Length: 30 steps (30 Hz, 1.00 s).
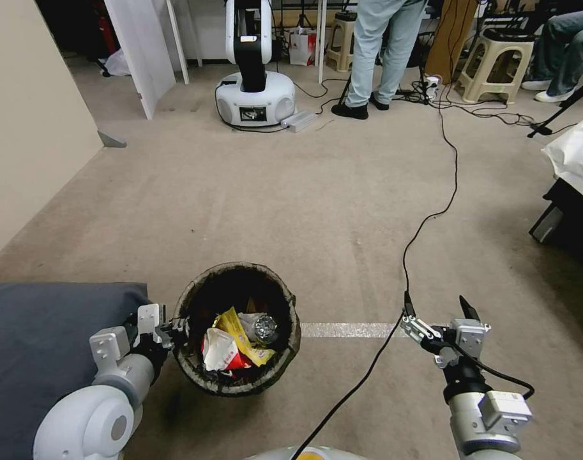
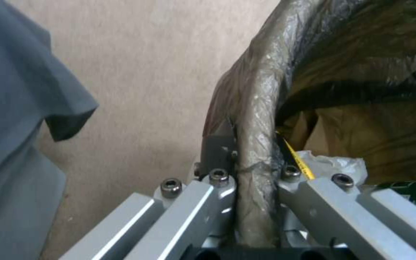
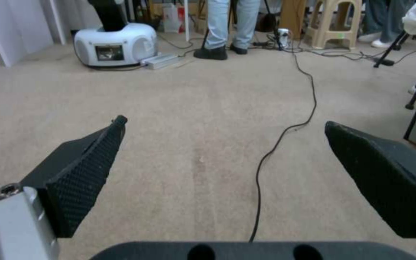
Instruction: Pick up the trash bin, then pick up the garbage from the floor and place it into the trash bin.
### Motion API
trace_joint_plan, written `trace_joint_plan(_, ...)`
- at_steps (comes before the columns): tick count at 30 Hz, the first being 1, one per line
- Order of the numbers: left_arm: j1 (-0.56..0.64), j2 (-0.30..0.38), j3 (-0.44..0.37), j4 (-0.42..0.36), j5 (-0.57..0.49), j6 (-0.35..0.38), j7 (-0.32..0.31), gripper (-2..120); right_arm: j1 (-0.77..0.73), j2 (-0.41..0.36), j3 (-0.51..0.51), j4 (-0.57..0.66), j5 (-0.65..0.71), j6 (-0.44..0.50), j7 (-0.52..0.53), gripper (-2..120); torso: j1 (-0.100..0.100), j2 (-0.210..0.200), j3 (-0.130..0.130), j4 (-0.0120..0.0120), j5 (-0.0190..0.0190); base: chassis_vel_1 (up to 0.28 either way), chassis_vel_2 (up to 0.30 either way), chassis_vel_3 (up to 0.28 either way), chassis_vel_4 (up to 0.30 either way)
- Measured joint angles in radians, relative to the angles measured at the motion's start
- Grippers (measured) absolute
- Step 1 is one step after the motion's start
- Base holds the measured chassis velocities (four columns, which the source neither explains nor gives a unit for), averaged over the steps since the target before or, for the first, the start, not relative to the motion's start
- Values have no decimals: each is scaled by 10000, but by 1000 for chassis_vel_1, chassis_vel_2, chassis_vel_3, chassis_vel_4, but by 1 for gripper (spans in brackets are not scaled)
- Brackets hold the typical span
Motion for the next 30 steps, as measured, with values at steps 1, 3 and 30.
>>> trace_joint_plan(1, 0, 0, 0, 0, 0, 0, 0, 1, 0, 0, 0, 0, 0, 0, 0, 100, 0, 0, 0, 0, 0, 0, 0, 0, 0)
trace_joint_plan(3, -90, 10, 28, 291, 16, -1, 0, 1, 0, 53, -50, -15, -76, 15, 1, 100, 0, 0, -1, 0, 1, 0, 0, 0, 0)
trace_joint_plan(30, -697, 271, 381, 1576, 215, -21, 91, 14, -180, 474, 25, -14, -326, 279, 57, 100, 0, 0, 0, 0, 0, 0, 0, 0, 0)
